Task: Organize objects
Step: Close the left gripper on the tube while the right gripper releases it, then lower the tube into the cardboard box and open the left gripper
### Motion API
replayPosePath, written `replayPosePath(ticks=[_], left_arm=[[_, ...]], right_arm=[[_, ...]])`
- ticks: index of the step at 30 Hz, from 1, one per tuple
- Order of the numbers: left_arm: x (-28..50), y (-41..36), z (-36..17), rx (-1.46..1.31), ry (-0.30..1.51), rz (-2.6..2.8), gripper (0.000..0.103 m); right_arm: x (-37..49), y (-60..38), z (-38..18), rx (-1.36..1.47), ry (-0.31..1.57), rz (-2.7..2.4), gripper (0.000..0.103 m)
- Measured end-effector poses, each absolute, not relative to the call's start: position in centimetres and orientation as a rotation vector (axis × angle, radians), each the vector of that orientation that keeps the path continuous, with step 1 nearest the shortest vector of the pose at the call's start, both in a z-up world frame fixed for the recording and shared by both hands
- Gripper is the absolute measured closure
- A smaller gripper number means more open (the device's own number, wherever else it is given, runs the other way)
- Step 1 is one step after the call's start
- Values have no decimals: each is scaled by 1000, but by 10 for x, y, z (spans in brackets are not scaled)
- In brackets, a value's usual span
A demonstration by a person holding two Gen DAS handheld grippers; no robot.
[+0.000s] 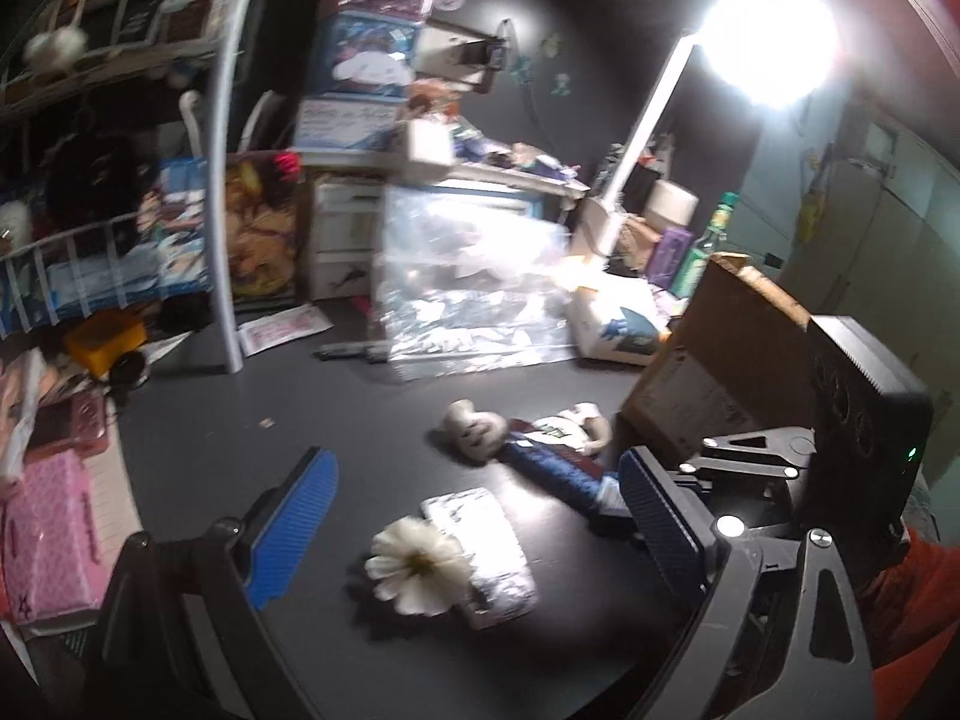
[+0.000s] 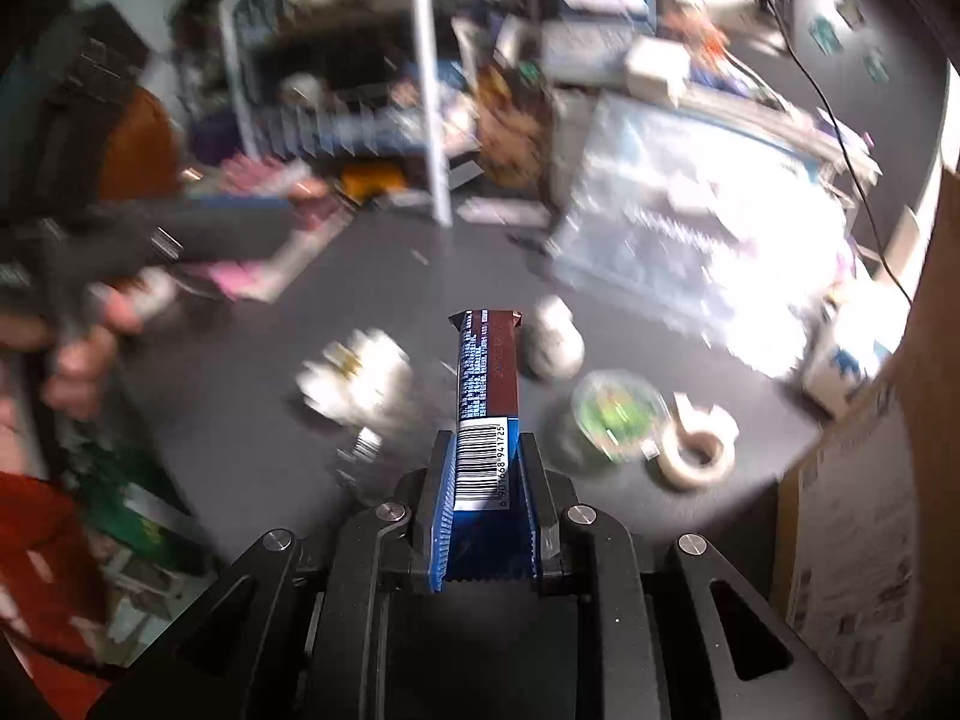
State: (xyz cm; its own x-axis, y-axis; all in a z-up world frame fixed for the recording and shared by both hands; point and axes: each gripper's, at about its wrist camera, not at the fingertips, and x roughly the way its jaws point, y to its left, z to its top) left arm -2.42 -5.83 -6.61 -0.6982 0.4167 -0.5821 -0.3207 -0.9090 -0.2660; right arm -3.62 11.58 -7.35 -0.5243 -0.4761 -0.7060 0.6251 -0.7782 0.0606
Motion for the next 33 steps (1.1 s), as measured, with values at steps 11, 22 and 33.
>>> replayPosePath(ticks=[11, 22, 33], left_arm=[[-18, -16, 5, -749, -148, 2466, 52], [-55, 70, 45, -699, -42, 2361, 62], [-100, 162, 33, -817, 76, 2236, 62]], right_arm=[[-9, 122, 29, 739, 248, -2209, 89], [-12, 202, 70, 696, 212, -2326, 89], [-39, 292, 62, 865, 65, -2391, 89]])
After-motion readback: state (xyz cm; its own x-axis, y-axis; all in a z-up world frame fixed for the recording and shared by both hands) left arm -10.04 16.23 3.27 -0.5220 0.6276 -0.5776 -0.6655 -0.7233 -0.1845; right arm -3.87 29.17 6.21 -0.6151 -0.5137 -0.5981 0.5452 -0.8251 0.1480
